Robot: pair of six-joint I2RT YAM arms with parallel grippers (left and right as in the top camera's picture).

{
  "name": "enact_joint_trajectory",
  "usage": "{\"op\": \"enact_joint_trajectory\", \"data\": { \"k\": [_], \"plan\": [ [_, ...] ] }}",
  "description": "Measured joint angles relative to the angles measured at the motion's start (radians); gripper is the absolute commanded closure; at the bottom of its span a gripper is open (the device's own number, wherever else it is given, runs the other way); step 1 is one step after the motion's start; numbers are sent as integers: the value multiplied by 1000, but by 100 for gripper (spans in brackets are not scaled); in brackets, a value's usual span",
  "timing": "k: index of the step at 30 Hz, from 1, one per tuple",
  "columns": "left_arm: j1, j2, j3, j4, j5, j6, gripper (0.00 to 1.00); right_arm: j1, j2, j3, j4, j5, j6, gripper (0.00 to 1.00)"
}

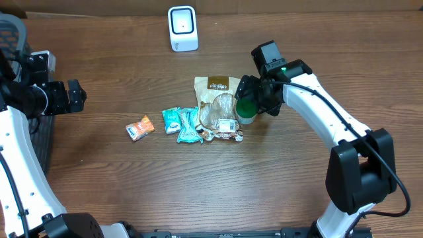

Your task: Scan the item barcode

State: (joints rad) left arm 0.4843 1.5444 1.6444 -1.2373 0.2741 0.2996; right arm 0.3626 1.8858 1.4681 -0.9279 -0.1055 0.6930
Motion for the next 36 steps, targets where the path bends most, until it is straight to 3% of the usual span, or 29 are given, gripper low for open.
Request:
{"op": "enact_joint_trajectory", "data": {
  "k": [6,10,15,20,24,36],
  "plan": [
    [0,0,0,0,0,0,0,2,49,0,0,6,10,14],
    [0,0,0,0,0,0,1,19,81,0,-1,8,11,20],
    [0,0,0,0,0,0,0,41,82,5,-19,15,-26,43],
    [0,0,0,0,0,0,0,41,82,14,-36,16,-99,50],
    [0,0,0,0,0,0,1,41,82,26,-68,17,-222,51],
    [0,0,0,0,0,0,0,41,82,55,-120,63,-792,50]
  ]
}}
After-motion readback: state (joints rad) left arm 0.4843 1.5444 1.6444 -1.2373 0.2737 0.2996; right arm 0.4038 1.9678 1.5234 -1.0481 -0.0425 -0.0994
